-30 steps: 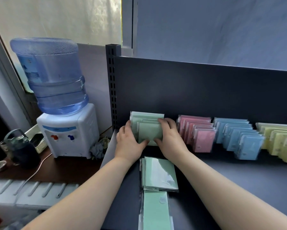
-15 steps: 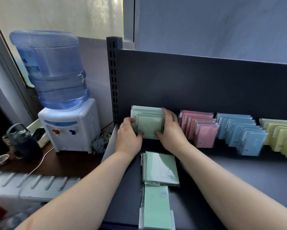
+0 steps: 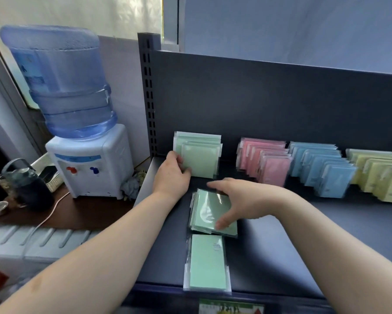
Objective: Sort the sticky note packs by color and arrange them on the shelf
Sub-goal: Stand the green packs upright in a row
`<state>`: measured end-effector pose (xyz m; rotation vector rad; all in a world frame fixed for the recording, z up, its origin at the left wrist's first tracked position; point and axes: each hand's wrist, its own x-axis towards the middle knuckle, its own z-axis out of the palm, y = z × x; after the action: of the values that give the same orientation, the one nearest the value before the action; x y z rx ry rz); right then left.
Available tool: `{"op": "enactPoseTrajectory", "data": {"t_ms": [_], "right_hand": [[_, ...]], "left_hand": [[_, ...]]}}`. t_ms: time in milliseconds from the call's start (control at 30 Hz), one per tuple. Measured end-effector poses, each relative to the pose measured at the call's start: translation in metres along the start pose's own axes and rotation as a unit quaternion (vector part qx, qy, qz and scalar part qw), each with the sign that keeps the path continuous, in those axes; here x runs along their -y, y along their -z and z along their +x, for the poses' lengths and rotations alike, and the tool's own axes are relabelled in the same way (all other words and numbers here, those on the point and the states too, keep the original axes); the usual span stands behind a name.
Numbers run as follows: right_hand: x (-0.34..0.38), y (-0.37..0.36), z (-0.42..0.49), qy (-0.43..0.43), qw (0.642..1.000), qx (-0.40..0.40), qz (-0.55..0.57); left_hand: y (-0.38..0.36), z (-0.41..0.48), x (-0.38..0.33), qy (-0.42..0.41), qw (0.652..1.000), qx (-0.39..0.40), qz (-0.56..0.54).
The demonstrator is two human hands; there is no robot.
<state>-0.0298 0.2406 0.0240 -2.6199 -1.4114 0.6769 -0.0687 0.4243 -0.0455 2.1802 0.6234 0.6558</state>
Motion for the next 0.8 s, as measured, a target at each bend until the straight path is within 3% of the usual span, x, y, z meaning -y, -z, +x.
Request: {"op": "enactPoseTrajectory", "data": {"t_ms": [133, 233, 300, 400, 467, 533, 633, 800], "right_hand": [[-0.008, -0.003, 0.008, -0.032, 0.993, -0.086, 0.07], [-0.017, -0.007, 0.017, -0.058, 0.968, -0.172, 0.175], [-0.023, -0.01, 0.023, -0.077, 0.931, -0.213, 0.287], [-0.033, -0.014, 0.039, -0.089, 0.834, -0.253, 0.482], [-0.033, -0.014, 0.048, -0.079, 0.783, -0.285, 0.547], [-0.029, -0.012, 0.055, -0.063, 0.759, -0.334, 0.555], [-0.019, -0.01, 0.063, -0.061, 0.755, -0.383, 0.529], [-0.012, -0.022, 0.071, -0.095, 0.81, -0.402, 0.416]], "left_hand": [[0.002, -0.002, 0.0, -0.009, 1.0, 0.002, -0.027], [0.003, -0.003, 0.001, -0.019, 0.998, 0.007, -0.066], [0.003, -0.003, 0.001, -0.025, 0.996, 0.015, -0.084], [0.004, -0.004, 0.0, -0.023, 0.993, 0.03, -0.113], [0.005, -0.005, -0.002, -0.019, 0.992, 0.03, -0.123], [0.006, -0.006, -0.002, -0.017, 0.992, 0.024, -0.123], [0.006, -0.004, -0.002, -0.015, 0.991, 0.007, -0.135], [0.003, -0.001, 0.001, -0.004, 0.994, -0.019, -0.105]]}}
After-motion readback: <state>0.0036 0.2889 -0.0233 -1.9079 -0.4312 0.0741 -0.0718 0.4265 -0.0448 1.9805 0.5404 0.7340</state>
